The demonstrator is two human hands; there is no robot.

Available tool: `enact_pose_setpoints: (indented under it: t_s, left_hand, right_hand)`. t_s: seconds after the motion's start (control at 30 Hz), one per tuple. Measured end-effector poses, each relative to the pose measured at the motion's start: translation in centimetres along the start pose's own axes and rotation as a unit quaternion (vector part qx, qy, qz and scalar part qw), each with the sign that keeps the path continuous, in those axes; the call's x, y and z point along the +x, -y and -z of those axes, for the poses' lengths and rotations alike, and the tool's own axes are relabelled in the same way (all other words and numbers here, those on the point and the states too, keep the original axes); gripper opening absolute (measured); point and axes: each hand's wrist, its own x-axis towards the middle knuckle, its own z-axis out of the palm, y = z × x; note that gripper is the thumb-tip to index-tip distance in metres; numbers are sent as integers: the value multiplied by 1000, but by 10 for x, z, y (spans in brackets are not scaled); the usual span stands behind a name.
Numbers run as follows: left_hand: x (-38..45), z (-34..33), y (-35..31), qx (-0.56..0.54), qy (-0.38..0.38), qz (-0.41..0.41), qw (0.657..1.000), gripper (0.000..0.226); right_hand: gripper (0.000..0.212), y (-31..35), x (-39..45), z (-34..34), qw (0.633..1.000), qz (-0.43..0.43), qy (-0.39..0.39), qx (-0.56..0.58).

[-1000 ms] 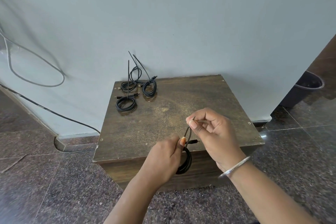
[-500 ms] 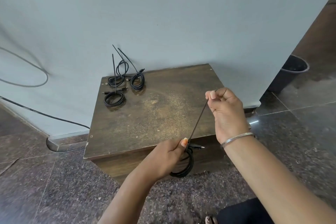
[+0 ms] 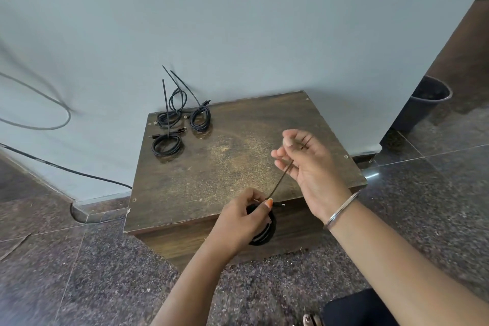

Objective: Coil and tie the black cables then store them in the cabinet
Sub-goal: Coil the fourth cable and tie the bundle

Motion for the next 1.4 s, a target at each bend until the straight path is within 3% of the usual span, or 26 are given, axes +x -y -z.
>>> enact_pose_setpoints:
  t_s: [0.13, 0.27, 0.47, 0.6, 0.77, 0.83, 1.13, 1.4]
  left_hand:
    - [4, 7, -2, -58, -64, 8, 996, 5]
    - [2, 11, -2, -84, -74, -8, 994, 7]
    - [2, 15, -2, -95, -79, 1, 992, 5]
    - [1, 17, -1, -62, -61, -8, 996, 4]
    - [1, 23, -4, 63, -64, -73, 993, 14]
    - [2, 27, -6, 61, -60, -75, 993, 15]
    - [-3, 31, -15, -133, 43, -10, 990, 15]
    - [-8, 34, -14, -173, 62, -9, 983, 14]
  right_hand:
    - [10, -10, -7, -6, 986, 41, 75, -145]
    - [8, -19, -9, -11, 951, 55, 112, -284]
    - [7, -26, -8, -13, 939, 60, 101, -322]
    - [11, -28, -7, -11, 928, 69, 87, -356]
    - [7, -28, -7, -11, 890, 131, 65, -432]
    - [8, -29, -6, -12, 886, 132, 46, -442]
    - [11, -40, -9, -22, 911, 54, -38, -408]
    - [18, -42, -11, -21, 934, -7, -16, -358]
